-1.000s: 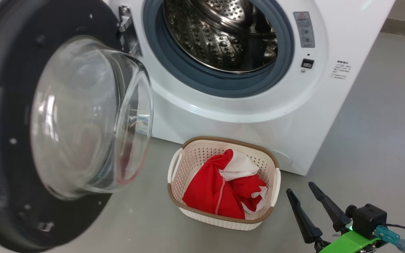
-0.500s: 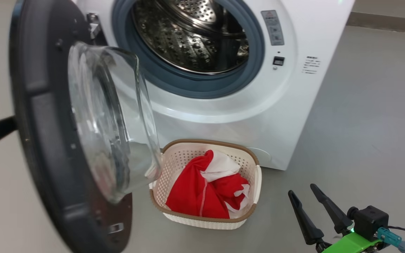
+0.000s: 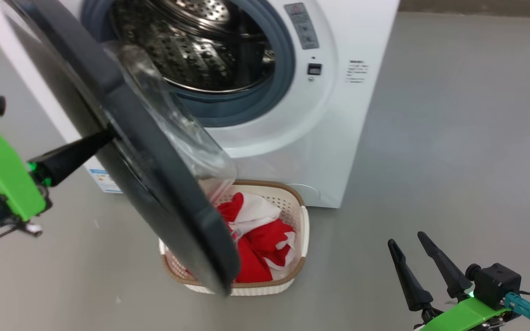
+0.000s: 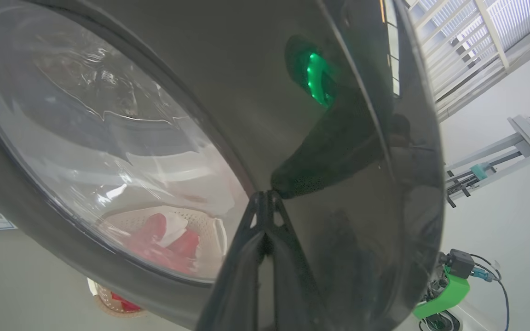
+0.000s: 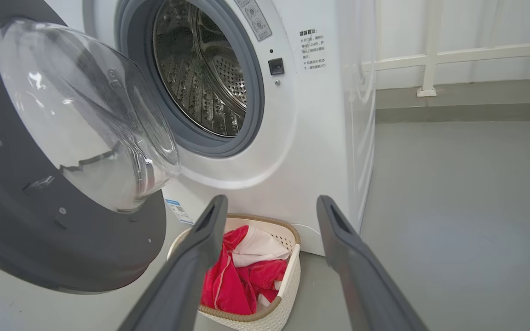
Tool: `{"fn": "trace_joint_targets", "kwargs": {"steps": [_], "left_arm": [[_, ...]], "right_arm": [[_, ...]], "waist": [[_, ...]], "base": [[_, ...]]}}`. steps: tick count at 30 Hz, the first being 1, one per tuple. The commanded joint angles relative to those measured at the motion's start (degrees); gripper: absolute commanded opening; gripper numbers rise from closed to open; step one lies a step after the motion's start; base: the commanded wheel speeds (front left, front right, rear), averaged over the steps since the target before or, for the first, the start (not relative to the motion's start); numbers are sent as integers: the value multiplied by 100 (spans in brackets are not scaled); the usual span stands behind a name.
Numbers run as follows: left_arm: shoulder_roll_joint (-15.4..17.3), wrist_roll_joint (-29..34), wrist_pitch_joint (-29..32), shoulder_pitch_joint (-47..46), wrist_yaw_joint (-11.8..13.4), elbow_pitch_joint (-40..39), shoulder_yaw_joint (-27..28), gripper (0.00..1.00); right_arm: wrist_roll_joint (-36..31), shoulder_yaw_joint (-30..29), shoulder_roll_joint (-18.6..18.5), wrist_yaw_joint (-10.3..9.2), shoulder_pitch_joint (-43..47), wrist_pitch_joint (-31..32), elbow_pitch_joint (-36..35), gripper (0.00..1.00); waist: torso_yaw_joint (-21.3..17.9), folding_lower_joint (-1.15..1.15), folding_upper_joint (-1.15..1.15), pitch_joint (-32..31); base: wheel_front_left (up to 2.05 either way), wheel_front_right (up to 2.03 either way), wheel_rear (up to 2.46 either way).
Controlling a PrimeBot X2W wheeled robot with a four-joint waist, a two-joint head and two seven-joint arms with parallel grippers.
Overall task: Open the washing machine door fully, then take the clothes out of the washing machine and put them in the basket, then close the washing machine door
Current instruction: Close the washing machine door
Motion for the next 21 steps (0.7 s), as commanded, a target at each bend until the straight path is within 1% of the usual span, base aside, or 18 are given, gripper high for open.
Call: {"fn": "trace_joint_targets", "kwargs": {"steps": [1,12,13,21], "left_arm": [[195,60,-223,-414,-45,-145,100,0],[131,231,-1532,-1067,-45,350,-537,0],[131,231,-1532,-1067,-45,350,-537,0],[169,281,-2229,-1640,-45,803,-905,0]], "right_arm": [[-22,91,-10,28,-188,-37,-157,100],[-17,-6,102,28,-418,-37,-200,100],[-17,-6,102,28,-418,-37,-200,100],[-3,-53,210,28,-633,-37,-229,100]], "waist": [[-242,0,0,134],[-823,0,0,533],[-823,0,0,533],[-1191,0,0,878]], "base": [[0,0,0],[0,0,0],[0,0,0],[0,0,0]]}}
